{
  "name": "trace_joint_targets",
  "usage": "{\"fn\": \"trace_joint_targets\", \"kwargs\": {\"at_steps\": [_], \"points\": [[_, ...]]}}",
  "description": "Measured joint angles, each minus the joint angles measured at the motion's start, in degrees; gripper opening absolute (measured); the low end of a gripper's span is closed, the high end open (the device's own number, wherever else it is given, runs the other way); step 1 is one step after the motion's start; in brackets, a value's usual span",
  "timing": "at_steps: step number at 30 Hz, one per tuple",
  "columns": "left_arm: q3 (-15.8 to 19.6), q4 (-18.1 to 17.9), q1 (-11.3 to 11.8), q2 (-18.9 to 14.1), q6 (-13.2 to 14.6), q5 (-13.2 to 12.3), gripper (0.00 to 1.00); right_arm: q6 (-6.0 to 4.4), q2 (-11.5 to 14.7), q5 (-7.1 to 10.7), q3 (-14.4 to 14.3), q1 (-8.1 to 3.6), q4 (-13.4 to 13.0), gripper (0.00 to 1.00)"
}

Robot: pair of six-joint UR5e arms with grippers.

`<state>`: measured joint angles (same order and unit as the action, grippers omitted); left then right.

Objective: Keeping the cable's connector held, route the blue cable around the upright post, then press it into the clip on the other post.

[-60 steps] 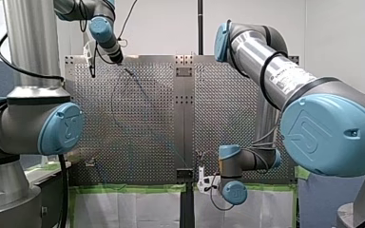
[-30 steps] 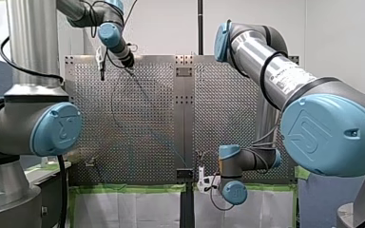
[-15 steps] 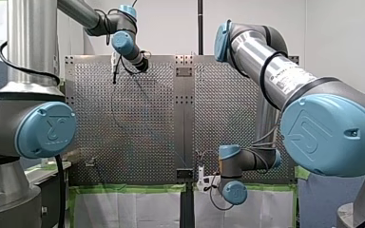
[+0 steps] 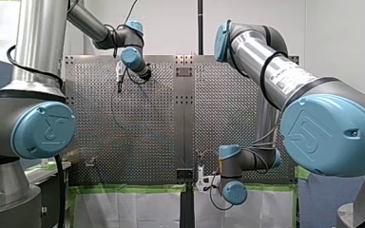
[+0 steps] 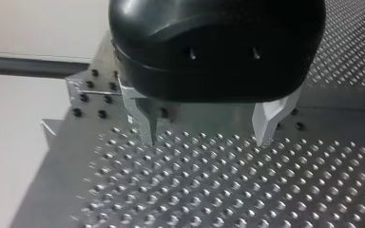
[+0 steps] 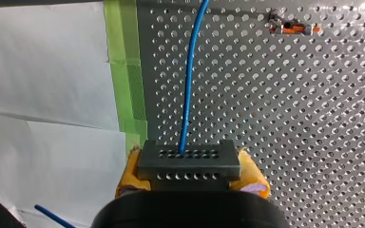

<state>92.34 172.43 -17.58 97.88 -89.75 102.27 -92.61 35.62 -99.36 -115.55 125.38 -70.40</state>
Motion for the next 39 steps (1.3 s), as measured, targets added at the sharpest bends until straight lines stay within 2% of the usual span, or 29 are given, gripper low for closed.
{"fn": "trace_joint_targets", "kwargs": {"at_steps": [9,14,21,26,33,39], "points": [[0.01,-4.6,-1.15,1.27,2.17,1.94,1.0,-0.04,-0.04,0.03,0.0,0.0,-0.01,0.0],[0.01,-4.92,-1.54,1.38,3.49,2.87,1.0,-0.07,-0.01,0.03,0.0,0.0,-0.01,0.0],[0.0,-3.1,-3.01,4.22,7.27,6.59,1.0,-0.2,-0.01,0.03,0.0,0.0,-0.02,0.0],[0.0,-3.08,-3.93,6.49,9.81,9.12,1.0,-0.22,-0.01,0.05,0.0,0.0,-0.02,0.0],[0.0,-6.17,-5.31,7.36,14.0,13.18,1.0,-0.36,-0.02,0.6,0.0,0.0,-0.09,0.0],[0.0,-9.76,-6.06,9.08,17.66,14.84,1.0,-0.46,-0.03,0.91,0.01,0.0,-0.1,0.0]]}}
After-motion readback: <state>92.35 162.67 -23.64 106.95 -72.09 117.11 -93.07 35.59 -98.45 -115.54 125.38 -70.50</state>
